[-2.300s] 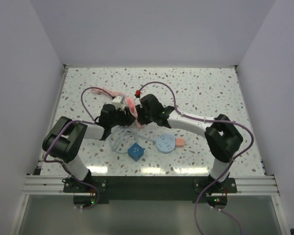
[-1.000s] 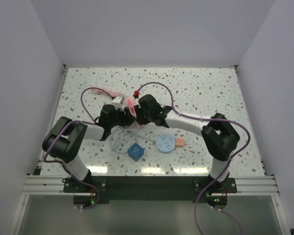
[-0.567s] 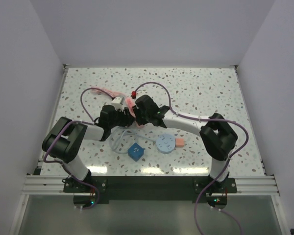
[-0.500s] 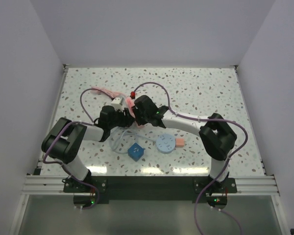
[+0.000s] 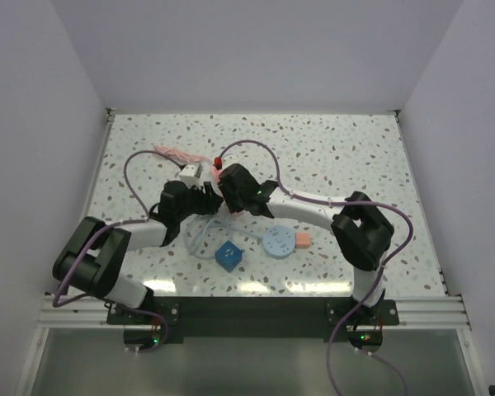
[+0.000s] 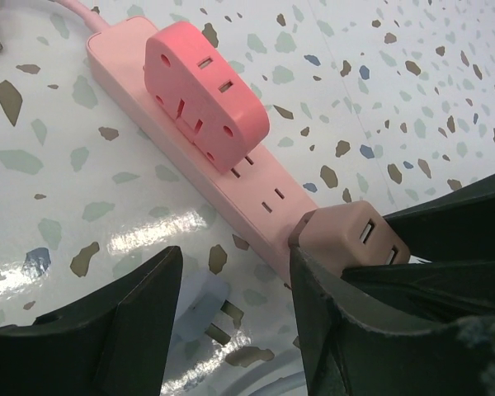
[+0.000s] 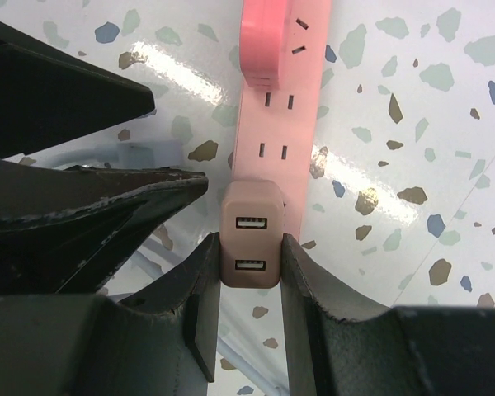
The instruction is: Insert the plug
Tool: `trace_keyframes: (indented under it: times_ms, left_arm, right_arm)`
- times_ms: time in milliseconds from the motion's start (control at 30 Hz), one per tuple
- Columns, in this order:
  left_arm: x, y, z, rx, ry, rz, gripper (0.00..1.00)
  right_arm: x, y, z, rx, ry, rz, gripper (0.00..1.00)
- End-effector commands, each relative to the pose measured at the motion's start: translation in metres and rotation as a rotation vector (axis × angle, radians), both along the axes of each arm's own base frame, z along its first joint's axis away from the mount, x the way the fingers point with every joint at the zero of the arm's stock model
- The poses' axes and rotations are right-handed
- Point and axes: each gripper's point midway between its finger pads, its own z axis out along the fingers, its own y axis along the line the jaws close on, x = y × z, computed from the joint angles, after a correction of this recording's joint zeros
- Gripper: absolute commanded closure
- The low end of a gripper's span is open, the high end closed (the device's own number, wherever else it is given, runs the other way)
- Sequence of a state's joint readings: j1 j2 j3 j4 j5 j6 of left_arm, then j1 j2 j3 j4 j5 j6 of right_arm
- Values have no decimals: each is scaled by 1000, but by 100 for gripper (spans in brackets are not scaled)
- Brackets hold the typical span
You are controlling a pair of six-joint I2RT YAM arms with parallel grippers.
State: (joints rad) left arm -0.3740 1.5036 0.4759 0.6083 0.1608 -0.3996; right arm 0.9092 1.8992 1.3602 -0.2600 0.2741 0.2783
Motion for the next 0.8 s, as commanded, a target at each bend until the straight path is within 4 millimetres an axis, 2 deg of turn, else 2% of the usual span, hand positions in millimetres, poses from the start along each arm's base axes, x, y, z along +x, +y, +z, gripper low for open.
trace_keyframes:
  times_ms: [0,267,500,767]
  left_arm:
    - [1,7,12,19,-45,16,40]
    - [-3,9,24,7,-75,18,40]
    - [-5,11,25,10,-78,20,40]
    - [-7,12,28,1,-86,17,40]
  right_arm:
    - [-7,-25,-45,-149,64,-24,100]
    - [-12,-30,-54,-156,81,-27,100]
    - [-18,-34,-70,-169,110,-26,100]
    - [-23,-39,-79,-176,128,-35,100]
